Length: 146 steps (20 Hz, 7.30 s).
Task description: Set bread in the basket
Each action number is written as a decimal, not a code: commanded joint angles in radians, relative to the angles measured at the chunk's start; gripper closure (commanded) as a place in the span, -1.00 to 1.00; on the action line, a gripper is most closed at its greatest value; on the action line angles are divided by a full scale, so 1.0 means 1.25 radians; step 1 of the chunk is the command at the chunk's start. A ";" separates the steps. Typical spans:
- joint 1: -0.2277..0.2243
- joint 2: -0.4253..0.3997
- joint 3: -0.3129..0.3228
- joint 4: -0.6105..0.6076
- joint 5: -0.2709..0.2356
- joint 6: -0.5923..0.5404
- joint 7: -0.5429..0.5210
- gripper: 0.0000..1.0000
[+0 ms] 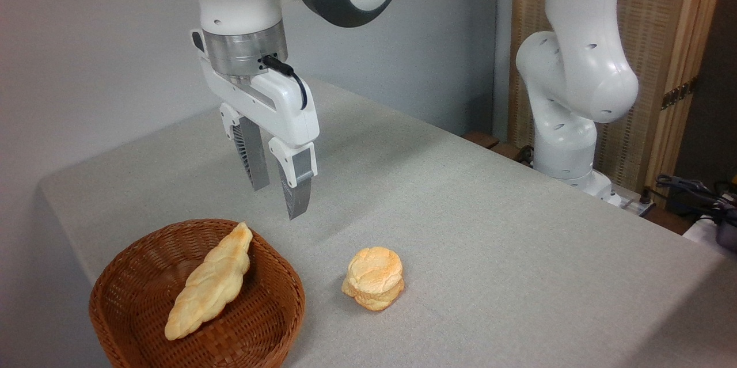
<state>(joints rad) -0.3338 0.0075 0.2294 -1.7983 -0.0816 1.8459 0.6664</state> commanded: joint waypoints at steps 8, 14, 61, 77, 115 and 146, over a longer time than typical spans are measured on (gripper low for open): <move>-0.002 -0.007 0.007 0.011 -0.011 -0.027 0.003 -1.00; -0.001 -0.011 0.008 0.011 -0.011 -0.027 0.003 -1.00; 0.001 0.016 0.008 -0.019 0.010 0.050 0.052 -1.00; 0.004 -0.043 0.098 -0.221 0.146 0.059 0.157 -1.00; 0.004 -0.046 0.099 -0.175 0.132 0.081 0.193 0.04; -0.007 0.012 0.086 -0.103 -0.120 0.325 0.180 -1.00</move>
<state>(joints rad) -0.3344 0.0280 0.3334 -1.9320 -0.2106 2.2420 0.8946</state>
